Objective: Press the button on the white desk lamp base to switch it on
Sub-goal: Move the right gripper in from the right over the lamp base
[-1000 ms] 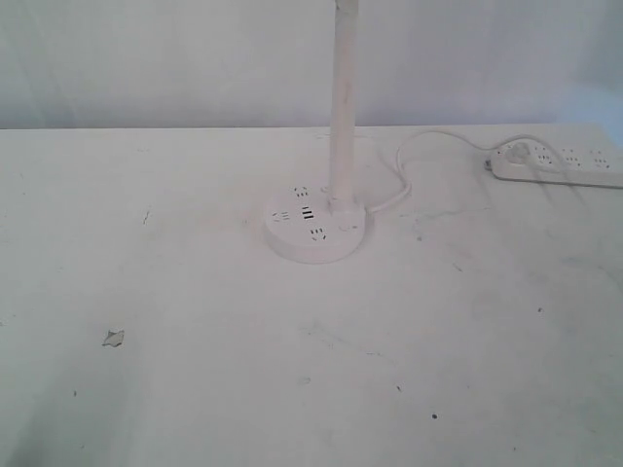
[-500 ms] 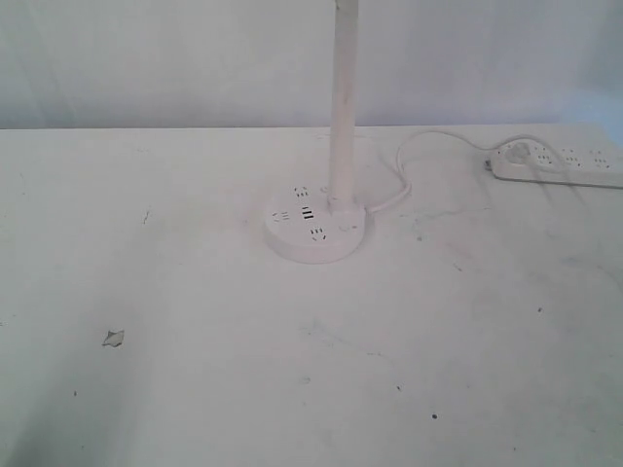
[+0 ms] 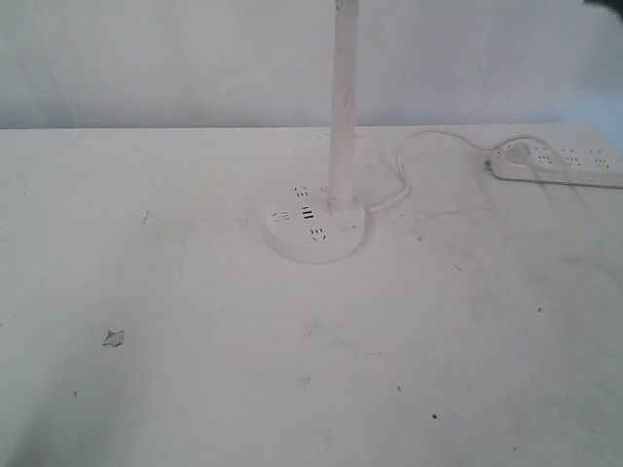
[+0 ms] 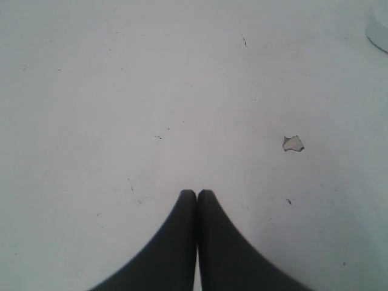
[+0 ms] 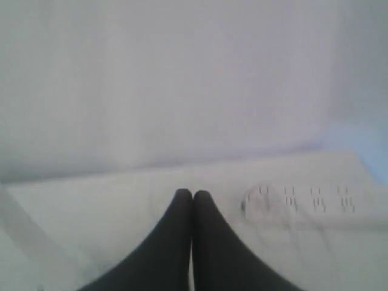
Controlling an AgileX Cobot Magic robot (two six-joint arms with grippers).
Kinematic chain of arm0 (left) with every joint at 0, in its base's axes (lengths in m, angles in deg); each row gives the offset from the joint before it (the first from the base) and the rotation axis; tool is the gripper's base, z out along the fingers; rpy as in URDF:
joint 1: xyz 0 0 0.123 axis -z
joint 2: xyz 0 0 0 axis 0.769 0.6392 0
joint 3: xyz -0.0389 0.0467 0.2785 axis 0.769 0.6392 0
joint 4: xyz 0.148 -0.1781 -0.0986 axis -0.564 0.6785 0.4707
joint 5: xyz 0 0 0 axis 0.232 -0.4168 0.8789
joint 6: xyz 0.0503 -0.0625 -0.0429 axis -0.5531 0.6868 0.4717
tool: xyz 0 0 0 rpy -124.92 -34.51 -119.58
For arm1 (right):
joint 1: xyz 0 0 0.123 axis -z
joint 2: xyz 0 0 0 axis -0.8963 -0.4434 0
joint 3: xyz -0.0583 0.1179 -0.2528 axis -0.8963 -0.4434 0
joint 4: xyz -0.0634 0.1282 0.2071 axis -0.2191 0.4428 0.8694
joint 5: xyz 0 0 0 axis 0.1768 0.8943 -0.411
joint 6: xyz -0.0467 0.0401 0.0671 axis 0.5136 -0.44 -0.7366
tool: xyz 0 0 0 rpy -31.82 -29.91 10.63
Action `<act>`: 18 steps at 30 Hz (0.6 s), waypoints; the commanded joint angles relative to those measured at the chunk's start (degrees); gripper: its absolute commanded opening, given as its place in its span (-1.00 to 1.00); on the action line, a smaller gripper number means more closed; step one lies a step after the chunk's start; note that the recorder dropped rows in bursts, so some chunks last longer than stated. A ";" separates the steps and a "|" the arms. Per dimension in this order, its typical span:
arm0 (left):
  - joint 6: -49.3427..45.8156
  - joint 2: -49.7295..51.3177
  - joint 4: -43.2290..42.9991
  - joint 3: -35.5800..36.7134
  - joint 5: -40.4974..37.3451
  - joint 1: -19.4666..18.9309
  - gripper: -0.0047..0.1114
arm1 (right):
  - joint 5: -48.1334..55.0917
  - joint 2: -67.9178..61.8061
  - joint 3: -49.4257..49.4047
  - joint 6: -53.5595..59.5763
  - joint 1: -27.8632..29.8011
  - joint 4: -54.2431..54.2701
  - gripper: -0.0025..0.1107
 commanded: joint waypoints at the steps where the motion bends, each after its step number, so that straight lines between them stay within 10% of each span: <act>1: 0.07 -0.18 0.01 0.11 0.09 0.47 -0.92 | 17.42 -8.67 4.54 1.57 0.16 -0.05 -0.96; 8: 0.07 -0.18 0.01 0.11 0.09 0.47 -0.92 | 33.22 -19.58 11.34 8.51 -1.78 11.49 -0.96; 18: 0.07 -0.18 0.01 0.11 0.09 0.47 -0.92 | 29.16 -33.36 22.10 6.33 -12.34 16.17 -0.96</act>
